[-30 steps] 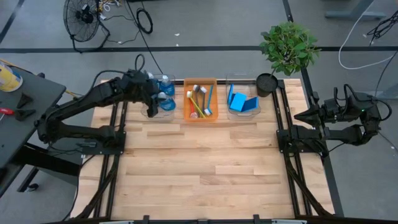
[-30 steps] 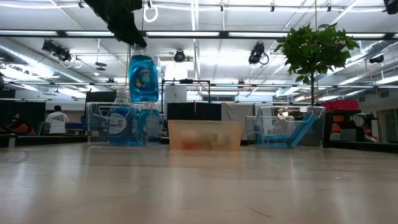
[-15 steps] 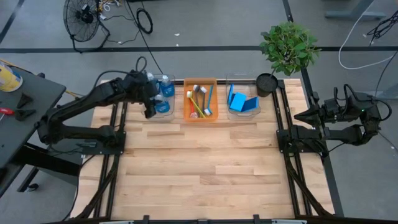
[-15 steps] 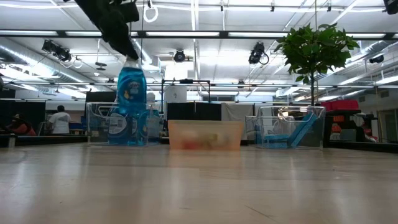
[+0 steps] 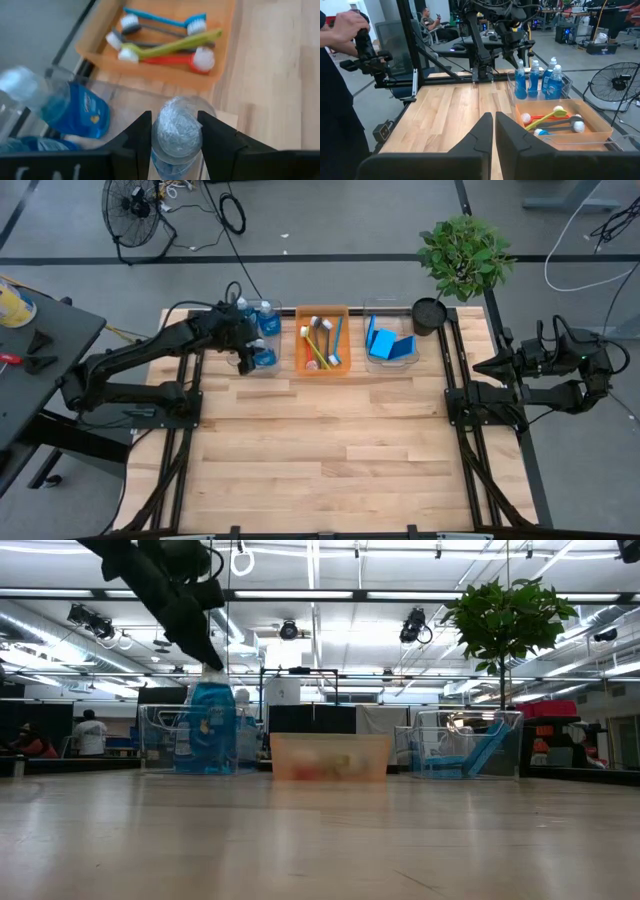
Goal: Pick & Place Kitchen Sink Supplies
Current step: Put the dish soap into the left transparent bin
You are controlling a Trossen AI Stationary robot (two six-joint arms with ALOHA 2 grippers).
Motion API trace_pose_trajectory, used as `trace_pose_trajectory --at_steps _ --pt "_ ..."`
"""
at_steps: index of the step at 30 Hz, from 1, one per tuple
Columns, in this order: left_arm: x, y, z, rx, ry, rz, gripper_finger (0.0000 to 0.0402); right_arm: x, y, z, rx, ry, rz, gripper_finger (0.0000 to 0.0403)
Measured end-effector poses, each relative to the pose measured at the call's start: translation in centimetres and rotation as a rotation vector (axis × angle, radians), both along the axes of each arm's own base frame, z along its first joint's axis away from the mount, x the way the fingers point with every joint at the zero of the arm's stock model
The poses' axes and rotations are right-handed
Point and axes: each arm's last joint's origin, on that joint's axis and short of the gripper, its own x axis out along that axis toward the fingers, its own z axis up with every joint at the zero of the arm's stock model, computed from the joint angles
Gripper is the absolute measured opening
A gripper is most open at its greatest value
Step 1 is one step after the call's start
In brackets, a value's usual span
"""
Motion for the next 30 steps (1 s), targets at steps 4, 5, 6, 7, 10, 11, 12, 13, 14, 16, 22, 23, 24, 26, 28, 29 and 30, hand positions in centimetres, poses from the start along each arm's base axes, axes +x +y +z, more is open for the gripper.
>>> trace_pose_trajectory --at_steps 4,5,6,7,10,11,12,13,14,16,22,23,24,26,28,29,30 --pt "-0.2 0.4 -1.1 -0.017 0.026 0.007 0.0139 0.0 0.0 0.0 0.0 0.0 0.0 0.0025" --pt "-0.1 0.5 -1.3 -0.014 0.025 0.0 0.0139 0.0 0.0 0.0 0.0 0.0 0.0 0.0025" --pt "0.0 0.7 -1.5 -0.015 0.028 0.001 0.0139 0.0 0.0 0.0 0.0 0.0 0.0 0.0025" --pt "0.0 0.8 -1.7 -0.018 0.028 0.004 0.0139 0.0 0.0 0.0 0.0 0.0 0.0 0.0025" --pt "0.2 1.2 -2.2 -0.037 0.036 0.003 0.0143 0.0 0.0 0.0 0.0 0.0 0.0 0.0025" --pt "0.3 1.2 -2.3 -0.042 0.035 -0.001 0.0144 0.0 0.0 0.0 0.0 0.0 0.0 0.0025" --pt "0.4 1.2 -2.4 -0.046 0.032 -0.007 0.0145 0.0 0.0 0.0 0.0 0.0 0.0 0.0025" --pt "0.4 1.3 -2.5 -0.052 0.034 -0.011 0.0145 0.0 0.0 0.0 0.0 0.0 0.0 0.0025" --pt "0.6 1.3 -2.5 -0.052 0.03 -0.013 0.0146 0.0 0.0 0.0 0.0 0.0 0.0 0.0025" --pt "0.6 1.4 -2.6 -0.055 0.033 -0.014 0.0147 0.0 0.0 0.0 0.0 0.0 0.0 0.0025" --pt "0.8 1.4 -2.7 -0.059 0.031 -0.009 0.0155 0.0 0.0 0.0 0.0 0.0 0.0 0.0025" --pt "0.7 1.4 -2.7 -0.059 0.033 -0.008 0.0159 0.0 0.0 0.0 0.0 0.0 0.0 0.0025" --pt "0.7 1.4 -2.7 -0.057 0.036 -0.005 0.0165 0.0 0.0 0.0 0.0 0.0 0.0 0.0025" --pt "0.7 1.4 -2.8 -0.059 0.053 0.003 0.0179 0.0 0.0 0.0 0.0 0.0 0.0 0.0025" --pt "0.6 1.4 -3.0 -0.057 0.063 0.012 0.02 0.0 0.0 0.0 0.0 0.0 0.0 0.0025" --pt "0.6 1.4 -2.9 -0.053 0.061 0.019 0.0213 0.0 0.0 0.0 0.0 0.0 0.001 0.0025" --pt "0.6 1.5 -2.9 -0.047 0.062 0.025 0.0227 0.0 0.0 0.0 0.0 0.0 0.0 0.0025"
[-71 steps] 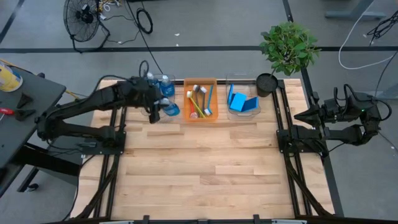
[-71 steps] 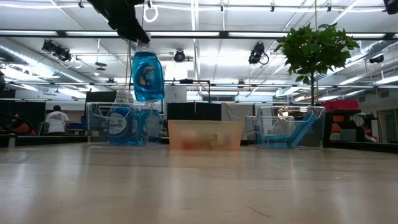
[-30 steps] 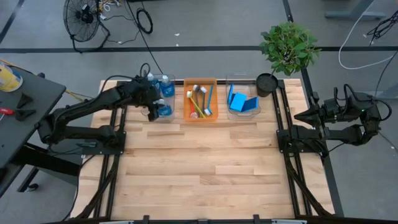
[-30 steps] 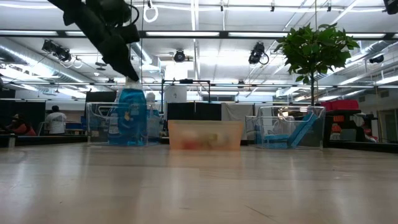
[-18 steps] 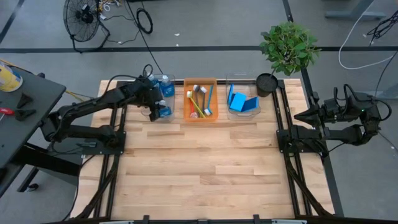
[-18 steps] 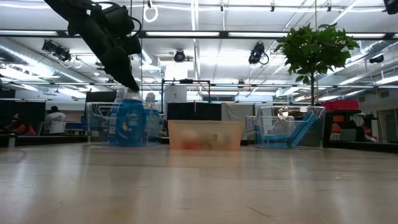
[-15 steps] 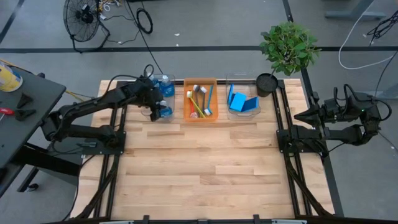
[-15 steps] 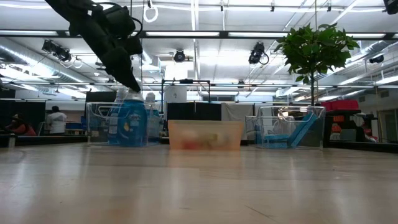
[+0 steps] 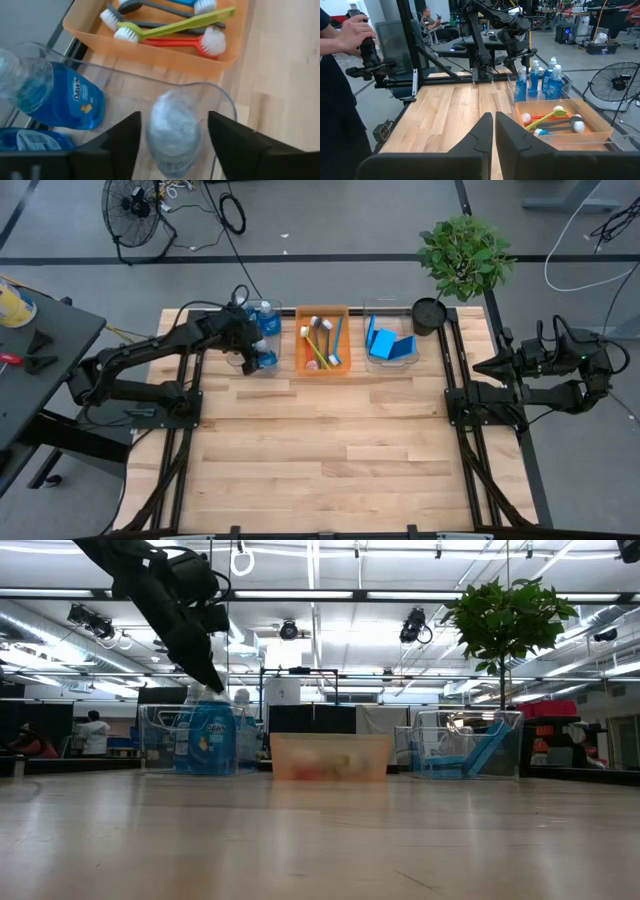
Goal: Pick & Place Kitchen Sink Supplies
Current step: Put the dish soap into the left transparent bin, then return to Home Position
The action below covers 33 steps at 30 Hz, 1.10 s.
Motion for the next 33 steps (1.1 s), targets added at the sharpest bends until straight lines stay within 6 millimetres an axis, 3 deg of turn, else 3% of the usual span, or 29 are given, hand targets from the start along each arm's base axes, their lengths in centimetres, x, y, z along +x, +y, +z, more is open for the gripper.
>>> trace_pose_trajectory --at_steps 6,12,20,33 --pt "-0.1 0.1 0.0 0.035 0.025 0.039 0.0314 0.0 0.0 0.0 0.0 0.0 0.0 0.0025" --pt "-0.5 -0.2 0.5 0.052 0.022 0.04 0.0362 0.0 0.0 0.0 0.0 0.0 0.0 0.0025" --pt "-1.8 -1.4 1.9 0.045 -0.026 0.049 0.037 0.0 0.0 0.0 0.0 0.0 0.0 0.0025" --pt "-3.9 -6.1 5.5 -0.068 -0.301 -0.05 0.0356 0.0 0.0 0.0 0.0 0.0 0.0 0.0025"
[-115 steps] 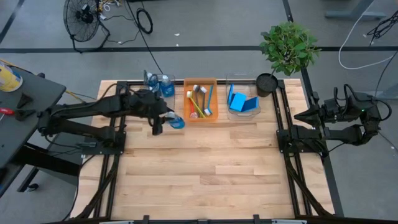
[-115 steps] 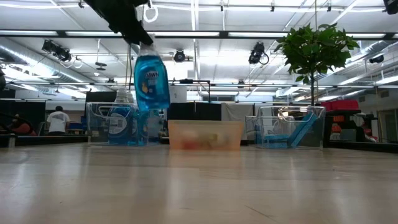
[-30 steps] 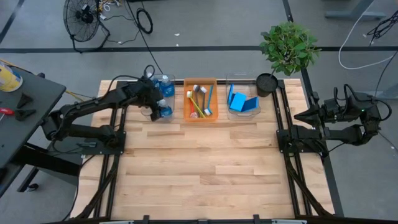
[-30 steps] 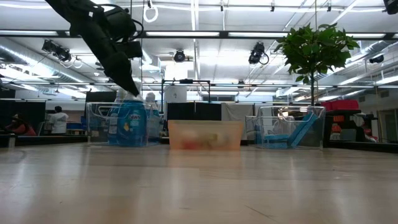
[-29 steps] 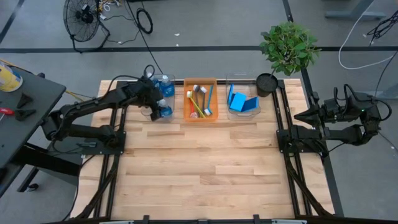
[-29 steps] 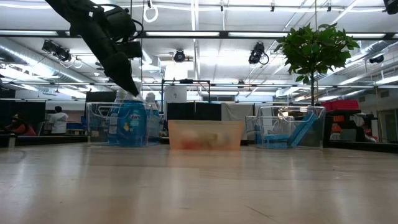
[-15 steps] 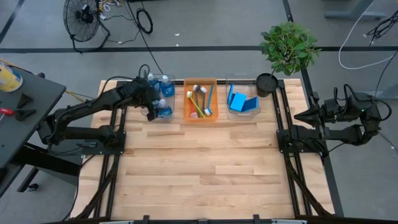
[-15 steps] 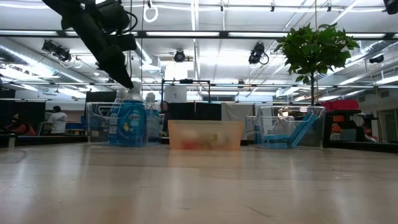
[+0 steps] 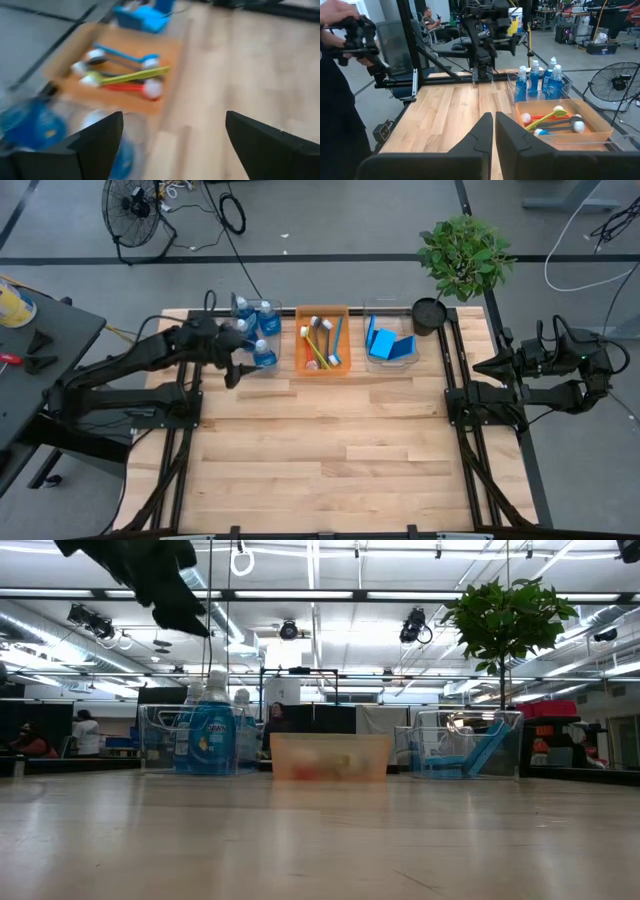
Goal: Pick & Place Kitchen Sink Supplies
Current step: Return to Home Position
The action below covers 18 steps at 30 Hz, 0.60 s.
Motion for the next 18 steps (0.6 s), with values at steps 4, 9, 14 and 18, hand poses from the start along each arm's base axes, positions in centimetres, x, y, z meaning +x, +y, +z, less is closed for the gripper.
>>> trace_pose_trajectory --at_steps 4,9,14,18 --pt "-0.1 -2.0 0.6 -0.029 -0.053 -0.127 0.0328 0.0 0.0 0.0 0.0 0.0 0.0 0.0025" --pt "0.4 -3.9 0.6 -0.071 -0.057 -0.269 0.0279 0.0 0.0 0.0 0.0 0.0 0.0 0.0025" --pt "0.2 -5.5 0.8 -0.059 -0.068 -0.357 0.0227 0.0 0.0 0.0 0.0 0.0 0.0 0.0025" --pt "0.0 -6.4 1.0 -0.029 -0.077 -0.363 0.0187 0.0 0.0 0.0 0.0 0.0 0.0 0.0025"
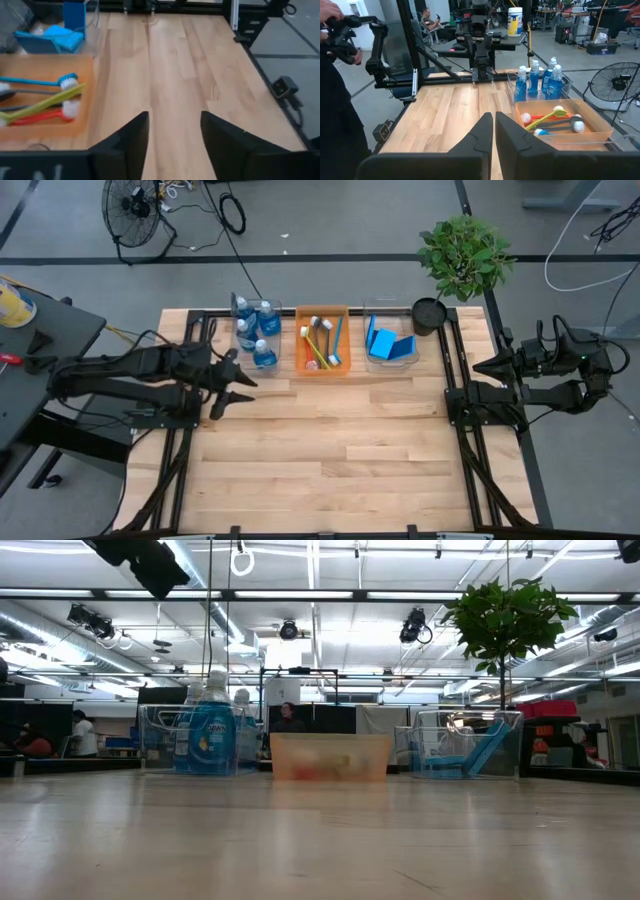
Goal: Pick & Place Kitchen Sink Supplies
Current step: Return to Home Position
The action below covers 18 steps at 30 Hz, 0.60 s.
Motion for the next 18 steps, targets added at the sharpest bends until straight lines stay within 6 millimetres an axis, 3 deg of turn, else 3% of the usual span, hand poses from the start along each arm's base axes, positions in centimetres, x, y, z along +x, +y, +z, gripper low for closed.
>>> trace_pose_trajectory --at_steps 18 --pt "-4.1 -0.5 0.1 0.052 0.031 0.011 0.0015 0.0 0.0 0.0 0.0 0.0 0.0 0.0025"
